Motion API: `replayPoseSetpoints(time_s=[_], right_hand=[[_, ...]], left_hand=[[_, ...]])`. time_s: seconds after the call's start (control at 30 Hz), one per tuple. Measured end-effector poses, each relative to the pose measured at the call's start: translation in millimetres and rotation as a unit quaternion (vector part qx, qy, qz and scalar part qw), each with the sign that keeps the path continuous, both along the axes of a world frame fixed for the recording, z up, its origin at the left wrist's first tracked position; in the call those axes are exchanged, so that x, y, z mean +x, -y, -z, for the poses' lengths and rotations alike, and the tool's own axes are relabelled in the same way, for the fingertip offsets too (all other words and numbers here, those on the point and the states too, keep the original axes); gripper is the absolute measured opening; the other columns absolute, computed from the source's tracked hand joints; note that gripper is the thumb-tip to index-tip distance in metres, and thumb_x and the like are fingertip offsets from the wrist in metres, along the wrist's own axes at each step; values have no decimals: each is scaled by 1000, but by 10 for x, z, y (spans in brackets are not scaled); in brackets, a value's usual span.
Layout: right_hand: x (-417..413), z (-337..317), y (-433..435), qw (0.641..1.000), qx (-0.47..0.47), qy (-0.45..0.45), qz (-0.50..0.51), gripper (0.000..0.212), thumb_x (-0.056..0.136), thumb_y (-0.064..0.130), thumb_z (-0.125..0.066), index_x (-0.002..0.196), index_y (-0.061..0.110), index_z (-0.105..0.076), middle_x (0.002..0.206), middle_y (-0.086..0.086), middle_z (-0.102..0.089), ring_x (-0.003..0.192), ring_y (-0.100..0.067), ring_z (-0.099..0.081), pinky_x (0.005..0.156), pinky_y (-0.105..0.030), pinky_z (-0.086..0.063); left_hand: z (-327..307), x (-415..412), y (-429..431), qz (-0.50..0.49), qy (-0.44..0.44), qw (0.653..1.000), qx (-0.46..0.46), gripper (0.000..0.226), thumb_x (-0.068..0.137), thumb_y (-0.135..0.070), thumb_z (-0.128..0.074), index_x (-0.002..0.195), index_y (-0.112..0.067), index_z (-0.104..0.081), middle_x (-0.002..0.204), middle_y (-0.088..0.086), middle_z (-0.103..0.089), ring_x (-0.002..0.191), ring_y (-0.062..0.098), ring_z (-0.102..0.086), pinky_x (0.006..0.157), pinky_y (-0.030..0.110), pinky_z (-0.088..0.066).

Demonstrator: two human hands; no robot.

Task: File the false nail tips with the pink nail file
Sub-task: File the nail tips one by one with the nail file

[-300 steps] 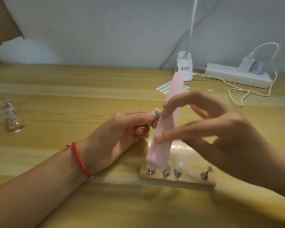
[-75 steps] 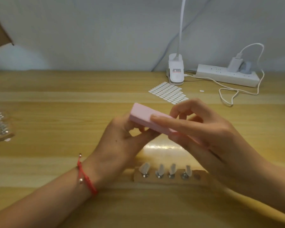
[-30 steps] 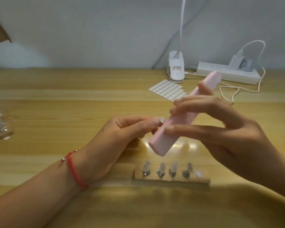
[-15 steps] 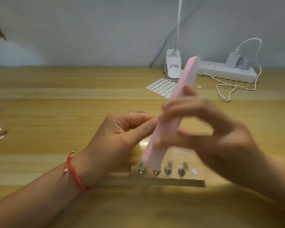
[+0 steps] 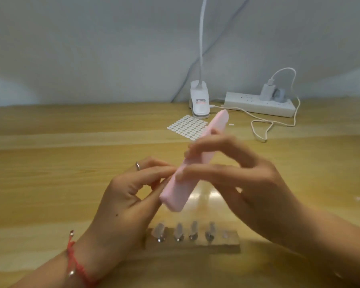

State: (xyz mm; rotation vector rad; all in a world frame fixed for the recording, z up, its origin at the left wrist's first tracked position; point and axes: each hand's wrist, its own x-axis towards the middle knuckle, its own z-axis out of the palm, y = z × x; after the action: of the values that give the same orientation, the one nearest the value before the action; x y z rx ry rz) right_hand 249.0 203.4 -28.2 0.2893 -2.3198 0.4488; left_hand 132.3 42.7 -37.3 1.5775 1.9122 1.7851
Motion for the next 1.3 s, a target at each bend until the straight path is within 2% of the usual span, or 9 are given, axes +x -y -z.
replayPoseSetpoints(time_s=[0.23,0.37,0.5,0.63,0.8,0.9,1.03,1.13,1.3], right_hand=[[-37,-9,-13,1000,-18,6,8,38,88,-19,-57,108,8,-74,111,-16,-63,105,-27,-62,98,-43,-47],[56,116,218,997,19,16,-71,34,102,3,-42,106,9,-76,114,-13,-61,116,-23,-59,114,-46,-33],[-16,-52,16,999,-31,13,6,30,92,-11,-56,110,6,-73,111,-16,-62,106,-24,-62,98,-37,-48],[50,105,258,997,12,7,-74,35,103,7,-41,106,10,-76,111,-16,-63,113,-24,-60,114,-46,-35],[-43,-115,-259,997,-25,-6,77,42,88,-8,-63,118,22,-63,112,-5,-61,106,-11,-56,93,-22,-46],[-4,-89,-500,983,-32,78,165,40,91,6,-63,124,29,-63,113,2,-56,104,-10,-48,87,-15,-39],[-21,72,-468,956,11,221,190,34,94,26,-58,126,34,-63,119,2,-58,114,-20,-47,94,-32,-37],[-14,-8,-288,984,-56,126,111,31,92,46,-61,113,26,-72,111,1,-64,108,-16,-58,92,-31,-46],[95,-60,76,990,-136,42,-19,31,82,32,-70,110,19,-69,96,3,-72,93,-11,-69,84,-27,-56]], left_hand=[[23,-25,3,-37,-18,999,3,15,78,-26,-66,91,-25,-73,87,-9,-67,80,8,-60,68,15,-45],[81,-42,14,-27,-13,1000,-6,12,78,-24,-67,85,-26,-76,88,-11,-67,83,10,-62,71,16,-45],[52,-58,10,-44,-12,999,-3,16,76,-31,-67,90,-30,-75,86,-11,-67,81,12,-60,70,16,-44],[34,-27,24,-37,-9,999,-14,17,76,-33,-62,86,-26,-75,86,-10,-67,81,15,-61,71,16,-45],[-28,-14,25,-57,27,998,13,13,77,-32,-73,87,-25,-75,83,-12,-69,81,12,-61,71,20,-47],[-9,-19,29,-59,60,996,14,10,77,-33,-73,85,-30,-77,84,-11,-70,82,15,-60,74,24,-47],[10,-32,46,-46,79,996,-9,14,76,-39,-75,88,-31,-77,88,-10,-71,84,11,-62,76,19,-47],[12,-37,50,-46,75,996,-16,13,73,-37,-76,85,-32,-76,87,-14,-73,82,6,-64,74,9,-43],[13,-37,57,-53,58,996,-30,19,69,-48,-69,85,-39,-73,84,-20,-72,82,4,-64,75,10,-43]])
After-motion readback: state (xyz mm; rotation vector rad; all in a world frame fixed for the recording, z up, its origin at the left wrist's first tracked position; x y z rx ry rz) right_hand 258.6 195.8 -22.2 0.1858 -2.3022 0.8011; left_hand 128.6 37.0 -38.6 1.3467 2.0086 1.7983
